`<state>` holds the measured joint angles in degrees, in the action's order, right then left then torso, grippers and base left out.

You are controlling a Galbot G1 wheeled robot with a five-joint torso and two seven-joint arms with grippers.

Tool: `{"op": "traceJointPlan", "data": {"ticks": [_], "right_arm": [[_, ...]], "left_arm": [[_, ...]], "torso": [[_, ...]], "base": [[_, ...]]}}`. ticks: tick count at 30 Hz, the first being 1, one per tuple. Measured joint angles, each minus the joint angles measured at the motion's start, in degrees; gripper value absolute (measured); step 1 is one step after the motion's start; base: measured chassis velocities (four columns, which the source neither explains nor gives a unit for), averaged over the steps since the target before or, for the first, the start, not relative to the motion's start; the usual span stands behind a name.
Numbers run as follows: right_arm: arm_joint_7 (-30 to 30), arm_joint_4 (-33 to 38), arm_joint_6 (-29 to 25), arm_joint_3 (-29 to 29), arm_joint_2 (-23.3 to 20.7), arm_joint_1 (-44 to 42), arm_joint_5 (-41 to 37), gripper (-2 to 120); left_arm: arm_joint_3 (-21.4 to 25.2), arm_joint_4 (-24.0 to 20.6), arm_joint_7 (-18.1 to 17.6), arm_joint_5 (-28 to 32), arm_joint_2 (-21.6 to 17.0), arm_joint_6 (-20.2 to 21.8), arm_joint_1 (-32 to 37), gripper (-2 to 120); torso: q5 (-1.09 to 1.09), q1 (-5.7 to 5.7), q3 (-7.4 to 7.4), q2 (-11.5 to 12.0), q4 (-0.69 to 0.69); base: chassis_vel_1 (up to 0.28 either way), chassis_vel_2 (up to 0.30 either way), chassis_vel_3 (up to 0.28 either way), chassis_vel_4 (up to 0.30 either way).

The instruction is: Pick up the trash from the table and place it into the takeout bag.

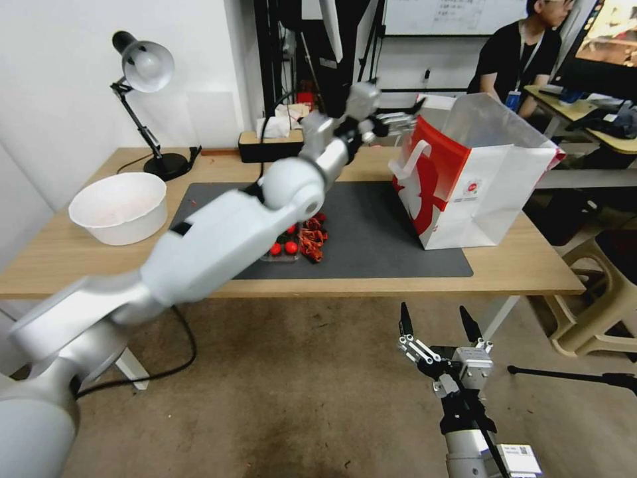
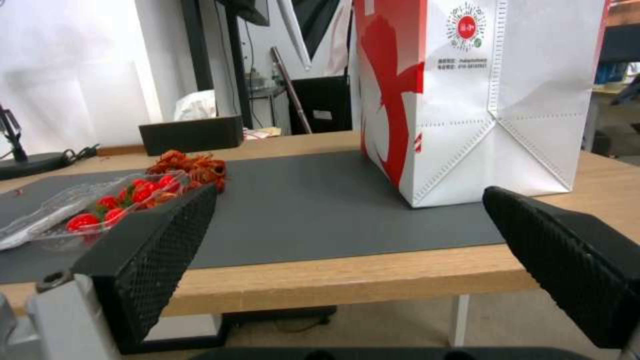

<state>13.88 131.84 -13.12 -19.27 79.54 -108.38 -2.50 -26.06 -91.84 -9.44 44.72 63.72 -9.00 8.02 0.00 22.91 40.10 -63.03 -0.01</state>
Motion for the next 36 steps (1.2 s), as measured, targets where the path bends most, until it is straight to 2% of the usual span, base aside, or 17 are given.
{"op": "traceJointPlan", "data": {"ticks": [1,4,5,9,10,13,14,16,17,19,21,23,25,28,36], "right_arm": [[0.0,0.0,0.0,0.0,0.0,0.0,0.0,100],[0.0,0.0,0.1,0.1,0.0,0.0,0.0,100],[0.0,0.0,0.1,0.1,0.0,0.0,0.0,100],[0.0,0.0,0.1,0.4,0.1,-0.1,0.2,100],[0.0,0.0,0.1,0.4,0.1,-0.1,0.2,100],[0.0,-0.1,0.1,0.6,0.2,-0.1,0.4,100],[0.0,-0.1,0.1,0.6,0.2,-0.1,0.4,100],[0.0,-0.2,0.0,0.9,0.3,-0.1,0.6,100],[0.0,-0.2,0.0,0.9,0.3,-0.1,0.6,100],[0.0,-0.4,0.0,1.1,0.4,-0.2,0.9,100],[0.0,-0.4,0.0,1.1,0.5,-0.2,1.0,100],[-0.1,-0.5,0.0,1.4,0.8,-0.2,1.3,100],[-0.1,-0.6,-0.1,1.5,0.9,-0.2,1.4,100],[-0.3,-0.5,-0.6,1.5,1.9,-0.8,2.3,100],[-0.8,0.5,-1.8,1.2,4.6,-2.6,4.4,100]], "left_arm": [[0.0,0.0,0.0,0.0,0.0,0.0,0.0,100],[3.7,-4.8,-1.1,-2.7,-3.0,-2.4,6.2,100],[3.7,-4.8,-1.1,-2.7,-3.0,-2.4,6.2,100],[10.9,-9.9,-1.5,-6.9,-6.8,-4.5,16.8,100],[10.9,-9.9,-1.5,-6.9,-6.8,-4.5,16.8,100],[16.0,-12.9,-1.1,-7.9,-9.0,-5.0,23.4,100],[16.0,-12.9,-1.1,-7.9,-9.0,-5.0,23.4,100],[20.6,-15.9,-0.5,-8.7,-10.5,-5.4,29.8,100],[20.6,-15.9,-0.5,-8.7,-10.5,-5.4,29.8,100],[24.8,-18.9,0.0,-9.7,-11.4,-5.6,36.4,100],[25.8,-19.6,0.1,-10.1,-11.6,-5.7,38.0,100],[30.4,-22.3,0.0,-12.5,-11.9,-5.2,45.1,100],[31.4,-22.9,-0.3,-13.3,-11.9,-5.2,47.0,100],[33.7,-24.6,-3.3,-16.1,-11.4,-5.5,52.2,100],[35.4,-25.7,-7.1,-21.1,-9.5,-5.4,58.2,100]], "torso": [[0.00,0.00,0.00,0.0,0.00],[0.01,0.00,0.00,0.0,0.01],[0.01,0.00,0.00,0.0,0.01],[-0.03,-0.01,0.00,0.0,0.02],[-0.03,-0.01,0.00,0.0,0.02],[-0.01,0.00,0.00,0.0,0.02],[-0.01,0.00,0.00,0.0,0.02],[0.00,0.00,0.00,0.0,-0.01],[0.00,0.00,0.00,0.0,-0.01],[-0.01,0.00,0.00,0.0,0.01],[-0.01,-0.01,-0.01,0.0,0.02],[-0.01,0.00,0.00,0.0,0.02],[0.00,-0.01,-0.01,0.0,0.03],[0.00,-0.01,0.00,0.0,0.01],[0.00,0.01,0.00,0.0,-0.01]], "base": [[0.000,0.000,0.000,0.000],[0.000,0.000,0.000,0.000],[0.000,0.000,0.000,0.000],[0.000,0.000,0.000,0.000],[0.000,0.000,0.000,0.000],[0.000,0.000,0.000,0.000],[0.000,0.000,0.000,0.000],[0.000,0.000,0.000,0.000],[0.000,0.000,0.000,0.000],[0.000,0.000,0.000,0.000],[0.000,0.000,0.000,0.000],[0.000,0.000,0.000,0.000],[0.000,0.000,0.000,0.000],[0.000,0.000,0.000,0.000],[0.000,0.000,0.000,0.000]]}}
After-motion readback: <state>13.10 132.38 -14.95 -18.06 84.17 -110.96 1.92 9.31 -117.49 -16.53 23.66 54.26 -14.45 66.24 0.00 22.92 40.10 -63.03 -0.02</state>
